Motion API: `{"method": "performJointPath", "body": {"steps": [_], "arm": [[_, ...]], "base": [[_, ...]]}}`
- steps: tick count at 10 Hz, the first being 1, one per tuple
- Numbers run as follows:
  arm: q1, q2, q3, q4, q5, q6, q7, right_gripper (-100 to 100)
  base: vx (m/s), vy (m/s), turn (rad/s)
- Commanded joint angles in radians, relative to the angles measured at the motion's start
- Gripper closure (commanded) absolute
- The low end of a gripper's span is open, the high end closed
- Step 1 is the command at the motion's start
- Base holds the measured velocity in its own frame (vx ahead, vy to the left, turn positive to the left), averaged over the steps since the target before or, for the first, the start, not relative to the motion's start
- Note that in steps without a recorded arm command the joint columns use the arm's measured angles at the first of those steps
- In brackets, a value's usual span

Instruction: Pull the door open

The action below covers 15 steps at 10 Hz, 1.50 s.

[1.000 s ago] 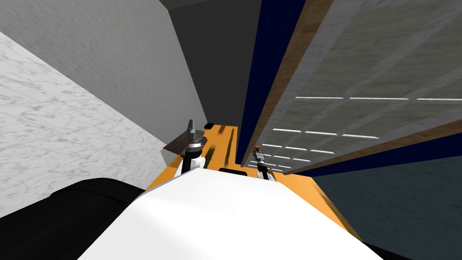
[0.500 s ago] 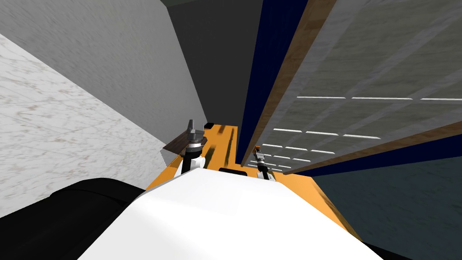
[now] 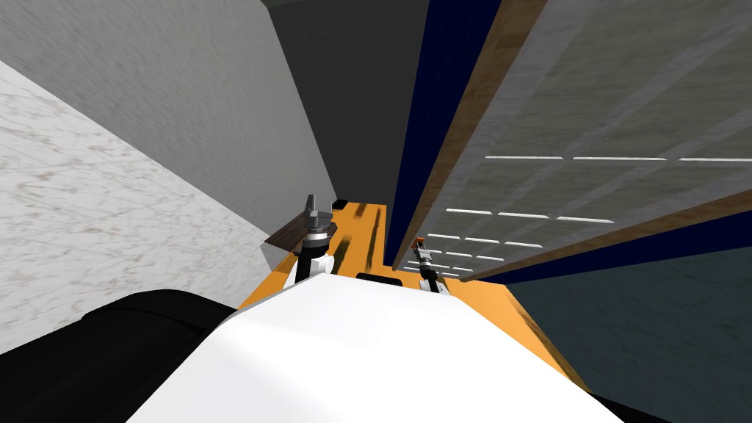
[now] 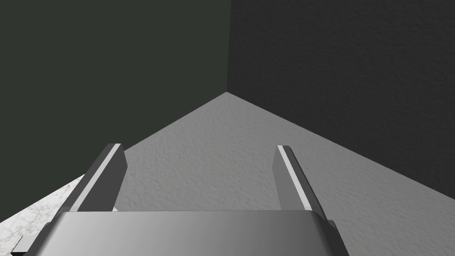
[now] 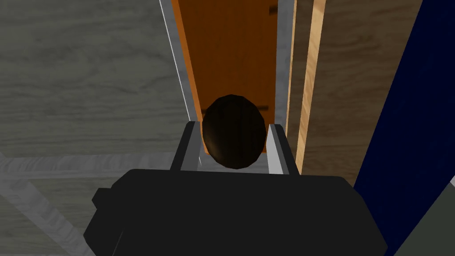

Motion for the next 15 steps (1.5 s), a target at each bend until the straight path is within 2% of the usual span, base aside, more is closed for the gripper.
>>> {"method": "performJointPath", "body": {"steps": [1,3,5,6,8,9,15], "arm": [[0.004,-0.002,0.009,0.001,-0.003,0.002,-0.050,100],[0.004,-0.005,0.012,0.003,-0.006,0.002,-0.084,100],[0.003,-0.011,0.022,0.007,-0.011,0.000,-0.144,100],[0.003,-0.011,0.022,0.007,-0.011,0.000,-0.148,100],[0.001,-0.018,0.034,0.012,-0.018,-0.002,-0.213,100],[0.001,-0.018,0.034,0.012,-0.018,-0.002,-0.222,100],[-0.004,-0.030,0.061,0.023,-0.033,-0.006,-0.374,100]], "base": [[-0.025,0.026,-0.030],[-0.025,0.019,-0.021],[-0.021,0.017,-0.022],[-0.012,0.017,-0.019],[-0.022,0.018,-0.030],[-0.018,0.013,-0.018],[-0.023,0.017,-0.028]]}}
